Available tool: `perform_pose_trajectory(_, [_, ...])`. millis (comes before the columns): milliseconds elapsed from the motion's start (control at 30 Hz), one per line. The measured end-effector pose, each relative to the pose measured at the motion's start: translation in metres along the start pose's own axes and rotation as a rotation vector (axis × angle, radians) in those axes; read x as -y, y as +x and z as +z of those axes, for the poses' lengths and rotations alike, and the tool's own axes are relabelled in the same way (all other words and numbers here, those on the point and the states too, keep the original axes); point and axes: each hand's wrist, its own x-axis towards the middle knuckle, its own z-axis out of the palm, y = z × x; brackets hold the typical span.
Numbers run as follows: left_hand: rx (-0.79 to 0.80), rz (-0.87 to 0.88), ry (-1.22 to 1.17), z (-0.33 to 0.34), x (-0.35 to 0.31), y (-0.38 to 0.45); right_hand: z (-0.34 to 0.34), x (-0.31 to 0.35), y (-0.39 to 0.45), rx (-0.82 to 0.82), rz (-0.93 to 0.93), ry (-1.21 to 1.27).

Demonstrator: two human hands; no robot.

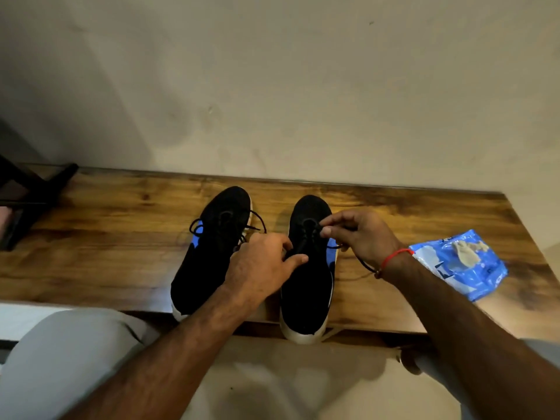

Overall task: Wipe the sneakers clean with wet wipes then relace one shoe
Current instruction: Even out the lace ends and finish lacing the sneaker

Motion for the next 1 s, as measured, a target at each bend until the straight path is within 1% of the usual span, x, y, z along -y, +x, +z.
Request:
perform_pose_trajectory(67, [-0.037, 0.003, -0.032, 0.004, 0.0, 0.001, 0.009, 0.005, -0.001, 0.013, 0.002, 0.013])
perform_pose_trajectory(100, [-0.042, 0.0, -0.069, 0.004, 0.001, 0.001, 0.014, 0.008, -0.003, 0.017, -0.005, -0.023])
perform_pose_trajectory(200, [-0.018, -0.053, -0.279, 0.001, 0.001, 0.002, 0.026, 0.011, -0.006, 0.037, -0.064, -0.288])
perform_pose_trajectory(267, [-0.018, -0.083, -0.368, -0.002, 0.002, 0.001, 0.029, 0.013, -0.007, 0.036, -0.081, -0.353])
perform_pose_trajectory(400, [-0.022, -0.112, -0.411, 0.001, 0.006, 0.002, 0.028, 0.013, -0.008, 0.058, -0.107, -0.365])
perform_pose_trajectory(533, [0.01, -0.149, -0.435, 0.002, 0.007, 0.004, 0.032, 0.009, -0.009, 0.098, -0.117, -0.43])
perform_pose_trajectory(700, [0.037, -0.143, -0.455, 0.002, 0.005, 0.005, 0.037, 0.01, -0.014, 0.05, -0.127, -0.507])
perform_pose_trajectory(900, [0.035, -0.144, -0.471, 0.001, 0.003, 0.003, 0.035, 0.015, -0.017, 0.077, -0.121, -0.534])
perform_pose_trajectory(1000, [0.032, -0.145, -0.467, 0.0, 0.002, 0.002, 0.036, 0.016, -0.019, 0.056, -0.081, -0.557])
